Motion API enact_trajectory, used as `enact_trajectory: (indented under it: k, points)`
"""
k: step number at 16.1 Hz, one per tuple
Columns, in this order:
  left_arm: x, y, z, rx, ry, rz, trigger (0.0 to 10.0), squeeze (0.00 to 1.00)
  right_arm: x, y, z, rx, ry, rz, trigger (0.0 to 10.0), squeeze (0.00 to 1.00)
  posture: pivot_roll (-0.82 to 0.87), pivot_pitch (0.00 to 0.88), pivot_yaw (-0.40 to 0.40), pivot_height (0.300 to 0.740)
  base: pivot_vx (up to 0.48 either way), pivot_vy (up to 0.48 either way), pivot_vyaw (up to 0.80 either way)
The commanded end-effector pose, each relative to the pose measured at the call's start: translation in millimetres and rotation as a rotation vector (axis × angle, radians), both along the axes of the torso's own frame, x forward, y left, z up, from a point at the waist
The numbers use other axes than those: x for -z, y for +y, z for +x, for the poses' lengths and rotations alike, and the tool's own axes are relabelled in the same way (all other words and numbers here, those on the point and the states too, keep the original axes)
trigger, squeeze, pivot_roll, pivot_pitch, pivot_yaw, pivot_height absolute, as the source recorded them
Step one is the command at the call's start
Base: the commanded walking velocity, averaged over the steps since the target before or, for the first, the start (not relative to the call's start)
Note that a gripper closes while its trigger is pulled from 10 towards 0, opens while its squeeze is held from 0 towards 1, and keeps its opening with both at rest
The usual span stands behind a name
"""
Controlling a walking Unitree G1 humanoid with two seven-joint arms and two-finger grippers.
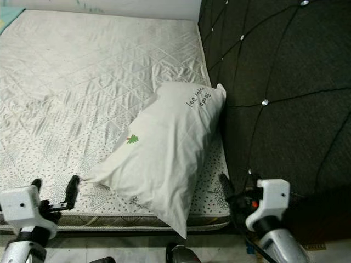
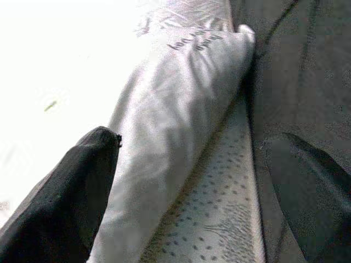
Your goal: Clean up the room
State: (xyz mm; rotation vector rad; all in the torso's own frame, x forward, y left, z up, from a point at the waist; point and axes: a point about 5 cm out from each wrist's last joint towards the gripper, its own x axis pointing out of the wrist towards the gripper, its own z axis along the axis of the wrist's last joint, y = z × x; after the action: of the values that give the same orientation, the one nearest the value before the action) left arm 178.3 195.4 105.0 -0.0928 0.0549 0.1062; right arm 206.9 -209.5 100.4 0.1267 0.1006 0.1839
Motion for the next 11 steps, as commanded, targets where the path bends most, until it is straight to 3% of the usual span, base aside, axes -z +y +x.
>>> enact_trajectory:
  k: [1, 3, 6, 11]
  points:
    - [2, -3.0, -3.0, 0.018, 0.021, -0.024, 10.0, 0.00, -5, 7.0, -1.2, -0.051, -0.011, 0.031, 10.0, 0.00, -0.05, 0.219, -0.063, 0.740, 0.000, 0.000, 0.00]
    - [3, -6.1, 0.2, 0.031, 0.021, -0.026, 10.0, 0.00, -13, 27.0, -1.7, -0.191, -0.054, 0.024, 10.0, 0.00, -0.04, 0.211, -0.064, 0.740, 0.000, 0.000, 0.00]
    - [3, -8.5, 4.5, 0.046, 0.017, -0.028, 10.0, 0.00, -18, 49.4, -2.0, -0.294, -0.098, 0.016, 10.0, 0.00, -0.04, 0.210, -0.064, 0.740, 0.000, 0.000, 0.00]
    - [1, -9.0, 7.3, 0.027, 0.011, -0.010, 10.0, 0.00, -17, 55.0, 4.1, -0.209, -0.124, 0.003, 10.0, 0.00, -0.03, 0.207, -0.064, 0.740, 0.000, 0.000, 0.00]
